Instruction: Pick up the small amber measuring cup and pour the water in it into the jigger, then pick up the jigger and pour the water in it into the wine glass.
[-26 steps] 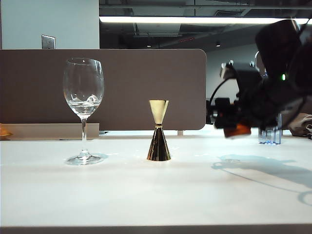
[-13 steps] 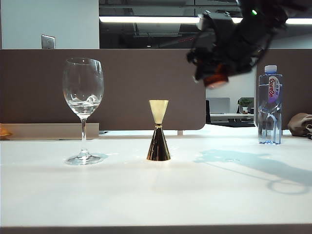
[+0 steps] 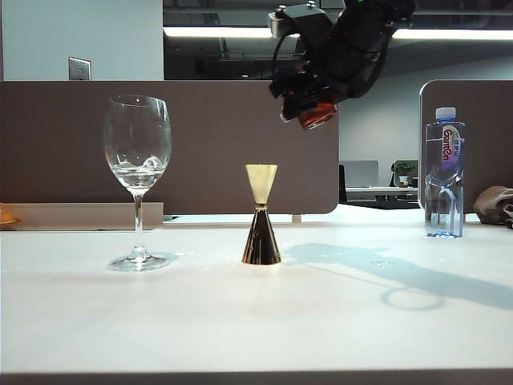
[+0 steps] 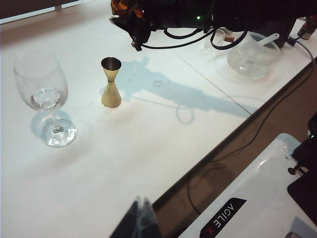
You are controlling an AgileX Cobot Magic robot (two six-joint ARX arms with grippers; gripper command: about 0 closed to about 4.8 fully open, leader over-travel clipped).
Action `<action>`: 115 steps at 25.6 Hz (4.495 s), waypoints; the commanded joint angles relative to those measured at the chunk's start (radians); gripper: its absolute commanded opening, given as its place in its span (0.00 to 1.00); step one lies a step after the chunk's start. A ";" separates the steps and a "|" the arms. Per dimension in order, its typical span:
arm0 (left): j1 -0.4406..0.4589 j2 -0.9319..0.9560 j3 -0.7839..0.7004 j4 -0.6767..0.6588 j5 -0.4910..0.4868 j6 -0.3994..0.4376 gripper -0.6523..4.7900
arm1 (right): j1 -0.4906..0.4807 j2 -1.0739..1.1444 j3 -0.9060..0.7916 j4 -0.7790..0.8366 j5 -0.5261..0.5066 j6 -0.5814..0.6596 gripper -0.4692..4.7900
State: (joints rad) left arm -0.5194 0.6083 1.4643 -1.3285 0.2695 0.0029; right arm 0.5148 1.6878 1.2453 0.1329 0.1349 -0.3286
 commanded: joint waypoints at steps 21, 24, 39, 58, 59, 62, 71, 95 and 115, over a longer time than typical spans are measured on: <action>0.000 0.000 0.003 0.006 0.004 0.001 0.12 | 0.044 0.009 0.014 -0.002 0.077 -0.484 0.08; 0.000 0.000 0.003 0.006 0.004 0.001 0.12 | 0.056 0.009 0.014 -0.002 0.103 -0.569 0.08; 0.000 0.000 0.003 0.006 0.004 0.001 0.12 | 0.100 0.009 0.014 -0.030 0.137 -0.679 0.08; 0.000 0.000 0.003 0.006 0.004 0.001 0.12 | 0.106 0.009 0.014 -0.030 0.180 -0.802 0.08; 0.000 0.000 0.003 0.006 0.004 0.001 0.12 | 0.105 0.009 0.014 -0.028 0.180 -0.802 0.08; 0.000 0.000 0.003 0.006 0.004 0.001 0.12 | 0.105 0.009 0.014 -0.024 0.180 -0.822 0.08; 0.000 0.000 0.003 0.006 0.004 0.001 0.12 | 0.104 0.009 0.014 0.015 0.177 -0.952 0.08; 0.000 0.000 0.003 0.006 0.004 0.001 0.12 | 0.104 0.030 0.015 0.156 0.097 -1.312 0.08; 0.000 0.000 0.003 0.006 0.004 0.001 0.12 | 0.105 0.030 0.017 0.149 0.079 -1.303 0.08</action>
State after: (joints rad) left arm -0.5198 0.6083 1.4643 -1.3285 0.2695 0.0029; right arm 0.6189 1.7237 1.2560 0.2619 0.2207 -1.6291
